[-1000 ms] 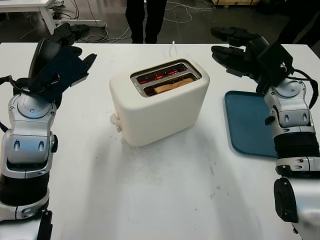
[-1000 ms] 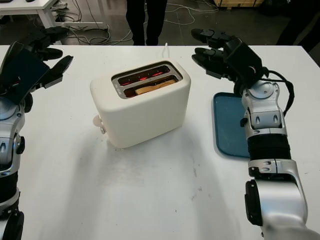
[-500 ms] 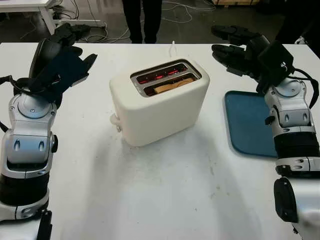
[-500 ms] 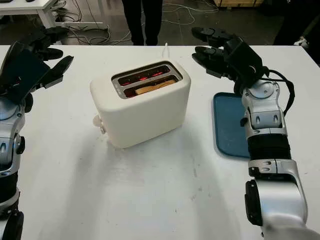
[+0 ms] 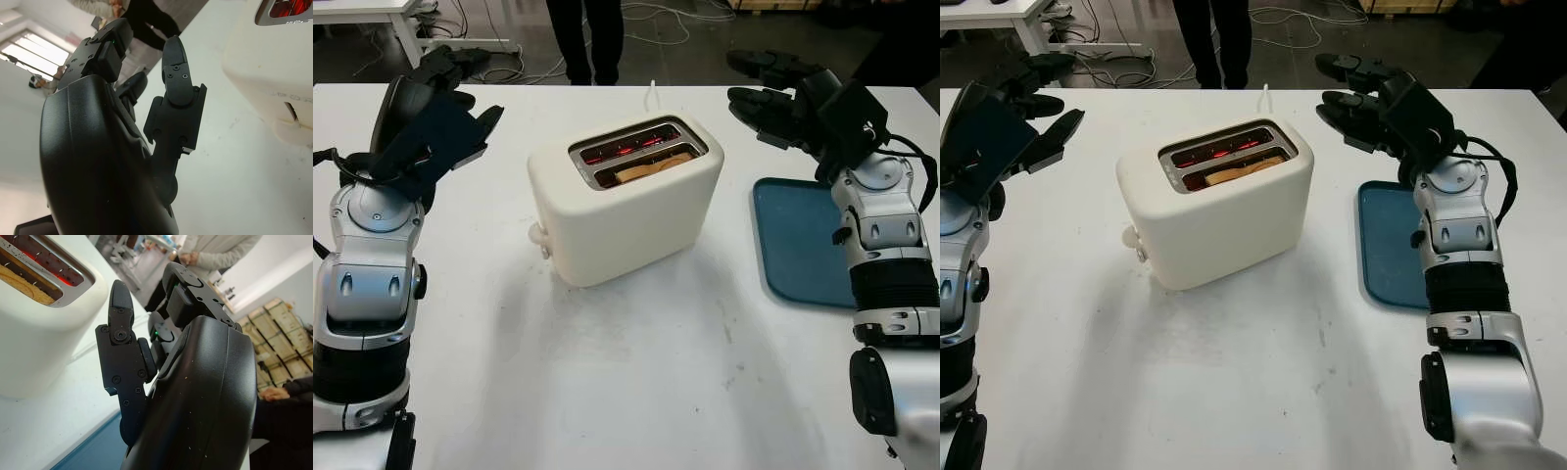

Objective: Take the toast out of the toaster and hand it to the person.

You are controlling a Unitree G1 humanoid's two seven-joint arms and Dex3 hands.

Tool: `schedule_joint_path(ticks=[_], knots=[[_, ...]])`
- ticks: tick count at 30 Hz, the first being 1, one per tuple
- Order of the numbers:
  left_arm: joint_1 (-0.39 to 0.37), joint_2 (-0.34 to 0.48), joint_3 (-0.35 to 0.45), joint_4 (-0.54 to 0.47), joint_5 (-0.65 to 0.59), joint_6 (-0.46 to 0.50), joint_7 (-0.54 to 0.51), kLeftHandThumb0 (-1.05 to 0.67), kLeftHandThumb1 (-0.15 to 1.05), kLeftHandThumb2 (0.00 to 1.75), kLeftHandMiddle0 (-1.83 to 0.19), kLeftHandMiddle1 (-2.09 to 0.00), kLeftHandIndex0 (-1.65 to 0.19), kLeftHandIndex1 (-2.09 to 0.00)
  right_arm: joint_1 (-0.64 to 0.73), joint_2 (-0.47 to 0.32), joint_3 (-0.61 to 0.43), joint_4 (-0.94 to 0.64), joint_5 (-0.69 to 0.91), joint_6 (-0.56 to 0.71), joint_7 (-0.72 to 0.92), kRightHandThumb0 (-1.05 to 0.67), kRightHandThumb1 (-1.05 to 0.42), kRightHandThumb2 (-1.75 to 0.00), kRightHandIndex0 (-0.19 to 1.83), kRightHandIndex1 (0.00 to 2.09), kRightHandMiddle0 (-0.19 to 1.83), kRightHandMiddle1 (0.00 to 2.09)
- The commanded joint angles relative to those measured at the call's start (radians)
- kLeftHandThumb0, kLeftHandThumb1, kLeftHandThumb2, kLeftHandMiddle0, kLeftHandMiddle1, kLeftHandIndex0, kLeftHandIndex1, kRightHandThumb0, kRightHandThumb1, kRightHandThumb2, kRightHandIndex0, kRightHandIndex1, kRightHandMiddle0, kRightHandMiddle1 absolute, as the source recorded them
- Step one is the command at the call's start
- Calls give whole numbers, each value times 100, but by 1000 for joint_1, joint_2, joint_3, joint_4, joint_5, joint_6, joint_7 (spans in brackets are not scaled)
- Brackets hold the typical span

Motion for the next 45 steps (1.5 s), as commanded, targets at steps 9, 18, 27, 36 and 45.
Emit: schedule_joint_path(ticks=[9,18,27,36,45], knots=[[4,2,3,-9,12,-5,3,-35,92,45,-3,-98,-28,-39,-9,-2,0,21,-2,-29,-4,-35,-92,-29,55,1,53,1],[10,4,1,-11,15,-3,3,-35,92,45,-4,-96,-27,-38,-13,3,2,30,5,-40,2,-38,-92,-28,54,0,53,0],[7,7,1,-11,13,3,0,-35,92,45,-2,-93,-27,-37,-17,9,-1,40,9,-45,-2,-38,-92,-31,52,0,52,0],[7,-6,8,-20,7,21,6,-35,92,45,-4,-92,-28,-36,-16,19,-10,47,26,-66,0,-45,-92,-41,49,0,51,0],[5,-18,14,-22,0,24,5,-36,92,49,-5,-89,-27,-33,-17,18,-10,50,23,-66,-2,-43,-92,-44,50,1,50,0]])
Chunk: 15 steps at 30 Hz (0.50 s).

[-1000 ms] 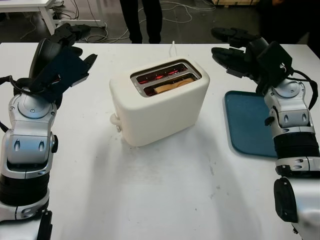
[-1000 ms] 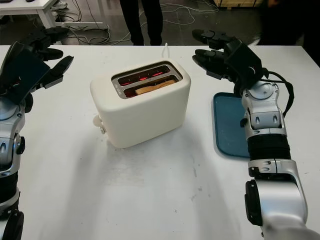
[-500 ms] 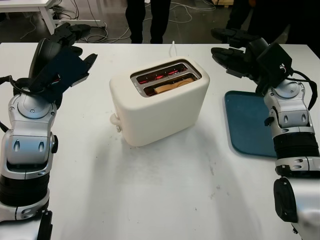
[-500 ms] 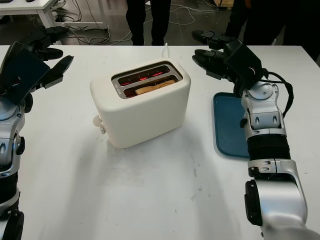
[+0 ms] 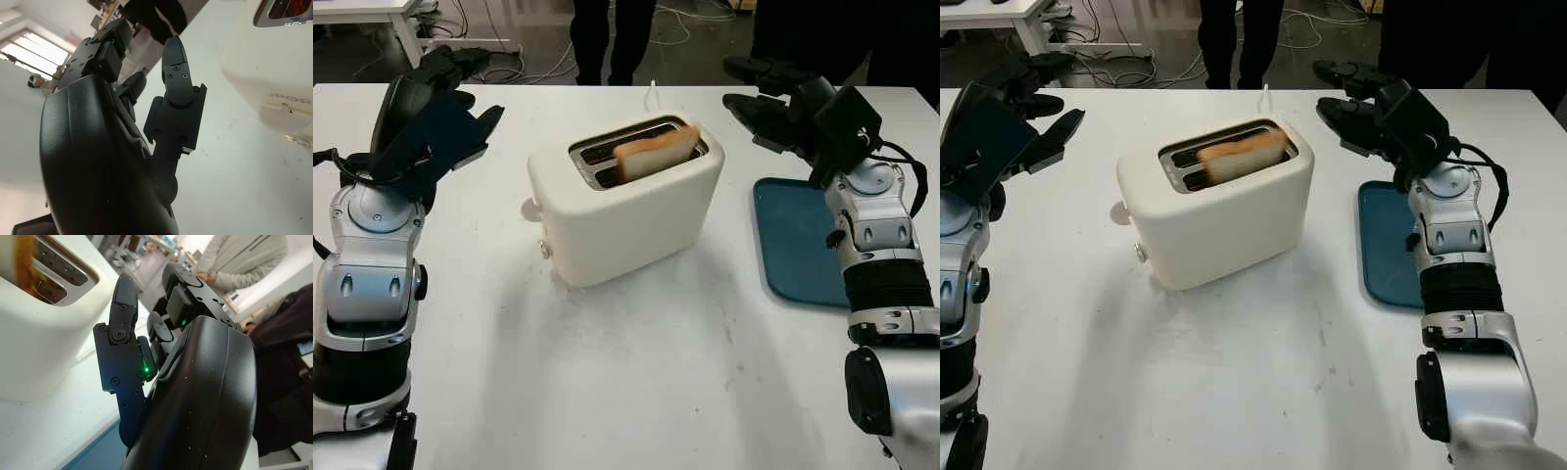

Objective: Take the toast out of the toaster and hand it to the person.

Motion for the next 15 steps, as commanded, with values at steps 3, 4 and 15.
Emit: schedule_joint_path(ticks=[3,4,15], knots=[[4,-4,12,-8,1,-4,4,-35,92,52,-5,-88,-28,-33,-20,0,-6,12,9,-33,2,-43,-92,-45,51,1,50,0],[3,-5,12,-7,0,-6,4,-35,92,52,-5,-88,-28,-33,-20,0,-6,11,7,-32,0,-42,-92,-45,51,1,50,1],[-1,-5,11,-5,4,-1,6,-36,92,51,-6,-90,-29,-33,-88,-37,-11,47,-7,-152,12,-56,-92,-14,57,4,56,3]])
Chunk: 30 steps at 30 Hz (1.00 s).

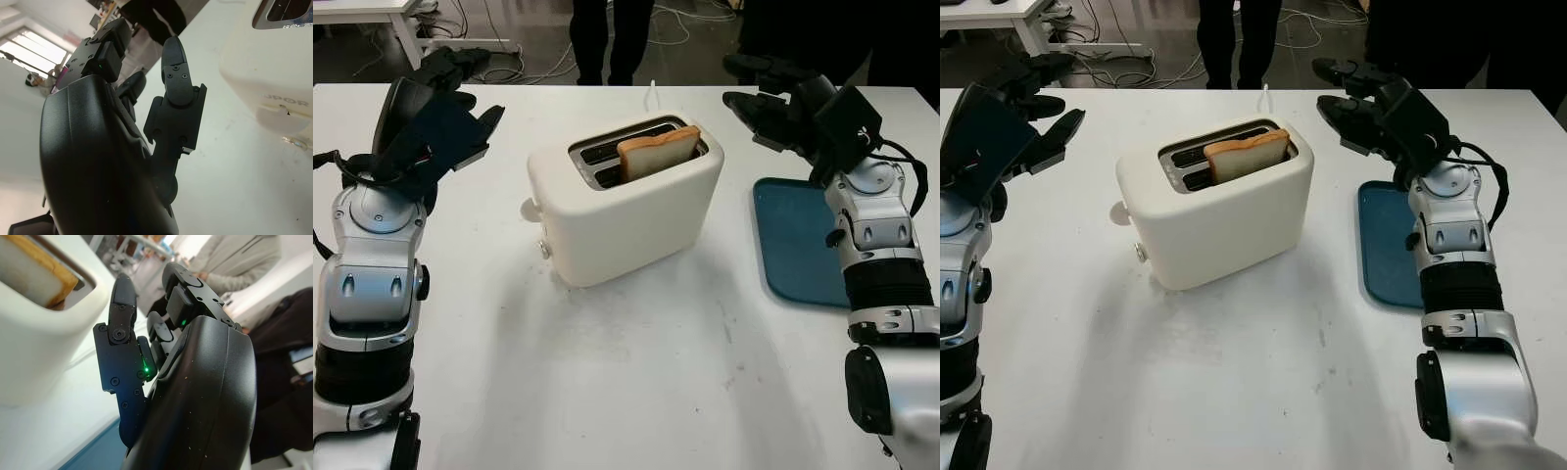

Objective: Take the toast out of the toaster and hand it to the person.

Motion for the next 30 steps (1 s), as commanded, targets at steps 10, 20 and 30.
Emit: schedule_joint_path(ticks=[10,20,30], knots=[[-1,6,5,-3,11,-6,5,-35,92,49,-7,-91,-30,-33,-272,-66,53,42,-36,-269,115,-72,-71,0,91,25,85,14],[5,6,15,-5,9,0,6,-37,92,46,-7,-88,-31,-31,-340,-76,198,21,-181,-359,190,-74,-63,0,82,56,99,12],[8,8,19,0,4,-4,1,-37,92,47,-8,-85,-31,-28,-324,-83,305,-2,-385,-454,111,-72,-60,-1,82,64,100,9]])
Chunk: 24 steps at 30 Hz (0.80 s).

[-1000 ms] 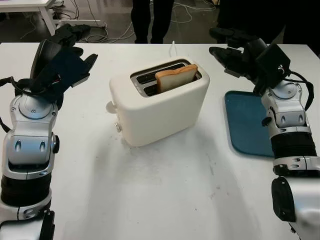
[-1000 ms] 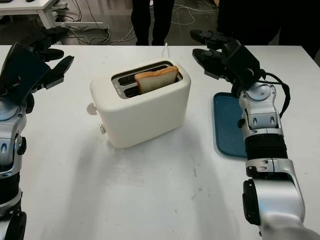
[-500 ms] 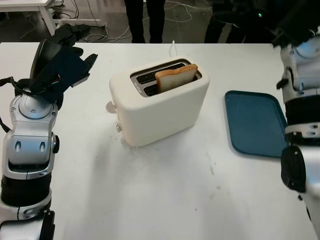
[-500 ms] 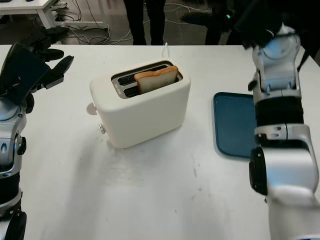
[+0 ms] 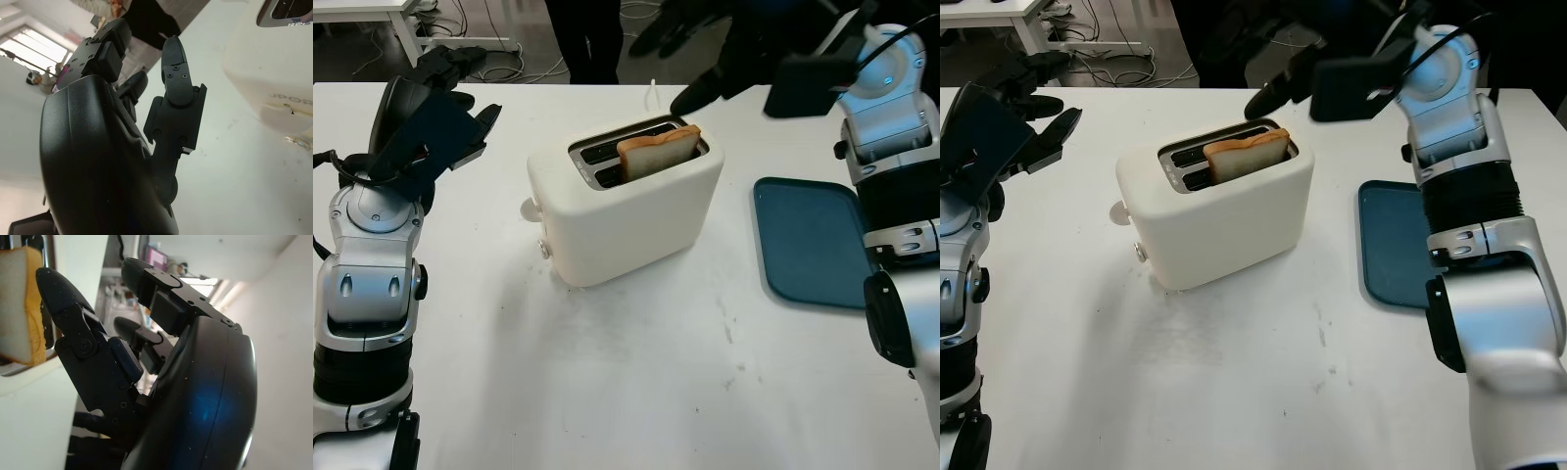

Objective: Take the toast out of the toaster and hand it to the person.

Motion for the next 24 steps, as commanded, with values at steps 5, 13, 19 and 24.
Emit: schedule_joint_path(ticks=[5,13,19,24], knots=[[11,12,5,0,10,-10,-3,-38,92,47,-9,-84,-32,-27,-4,-11,39,-15,-66,-28,-22,-73,-61,-1,81,67,101,8],[17,16,0,0,15,-16,-4,-37,92,47,-10,-82,-32,-26,-9,-4,73,39,-147,-81,-112,-64,-62,0,79,71,105,8],[23,14,4,6,10,-36,-2,-37,92,47,-10,-81,-33,-25,-16,0,93,82,-181,-108,-159,-60,-63,-1,79,74,106,8],[23,24,-7,3,17,-28,-9,-37,92,48,-10,-81,-33,-24,-19,6,107,107,-213,-101,-195,-60,-64,-1,76,77,105,7]])
